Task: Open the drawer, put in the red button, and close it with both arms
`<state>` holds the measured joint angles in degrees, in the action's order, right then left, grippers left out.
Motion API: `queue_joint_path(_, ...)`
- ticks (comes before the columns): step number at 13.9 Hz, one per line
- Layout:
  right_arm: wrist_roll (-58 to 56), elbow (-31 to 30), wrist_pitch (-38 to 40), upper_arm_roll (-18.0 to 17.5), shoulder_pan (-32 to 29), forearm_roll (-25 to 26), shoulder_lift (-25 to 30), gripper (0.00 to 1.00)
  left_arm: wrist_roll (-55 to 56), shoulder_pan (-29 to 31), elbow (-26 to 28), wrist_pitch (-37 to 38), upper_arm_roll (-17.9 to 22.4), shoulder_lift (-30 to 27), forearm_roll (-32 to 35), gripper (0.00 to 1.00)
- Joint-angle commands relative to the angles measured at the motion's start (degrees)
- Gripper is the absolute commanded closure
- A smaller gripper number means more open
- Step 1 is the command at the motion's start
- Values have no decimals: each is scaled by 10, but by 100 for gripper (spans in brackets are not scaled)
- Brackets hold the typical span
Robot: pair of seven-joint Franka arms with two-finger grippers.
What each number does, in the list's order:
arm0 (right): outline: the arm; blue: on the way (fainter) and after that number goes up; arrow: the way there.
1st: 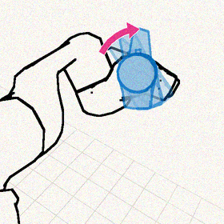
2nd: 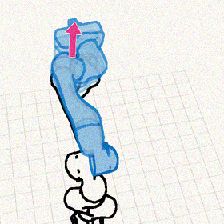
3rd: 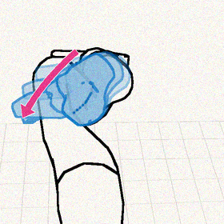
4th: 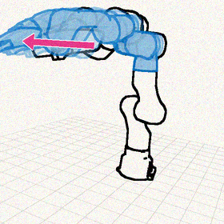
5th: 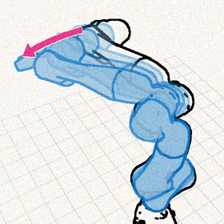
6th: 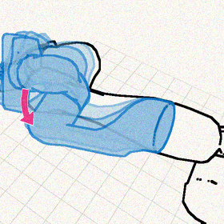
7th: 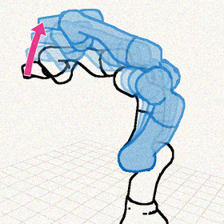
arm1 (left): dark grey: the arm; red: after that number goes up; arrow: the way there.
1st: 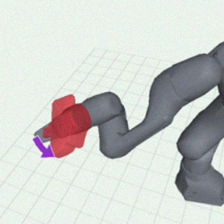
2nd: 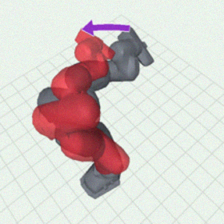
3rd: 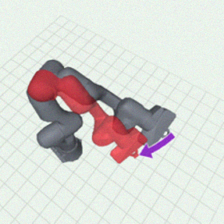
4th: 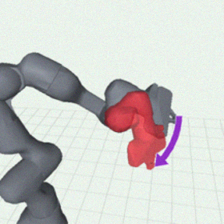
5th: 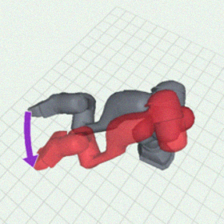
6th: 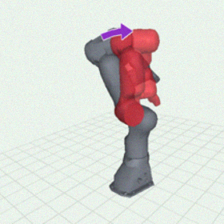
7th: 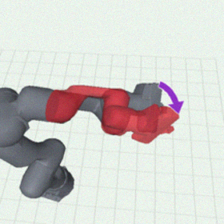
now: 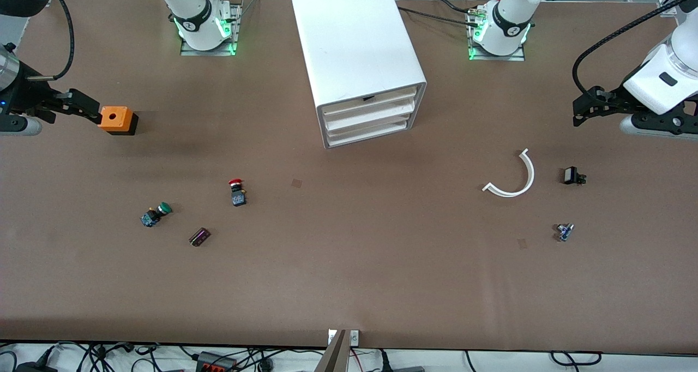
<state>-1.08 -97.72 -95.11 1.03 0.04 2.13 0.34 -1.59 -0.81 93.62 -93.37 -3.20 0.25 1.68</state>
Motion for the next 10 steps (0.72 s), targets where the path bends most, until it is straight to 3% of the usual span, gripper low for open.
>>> queue_joint_path(1, 2, -5, -3, -2, -4, 9, 3, 0, -6, 0, -19, 14, -1, 6, -3, 0)
queue_joint_path(10, 1, -5, -1, -2, -4, 9, 3, 0, -3, 0, -23, 56, -1, 5, -9, 0)
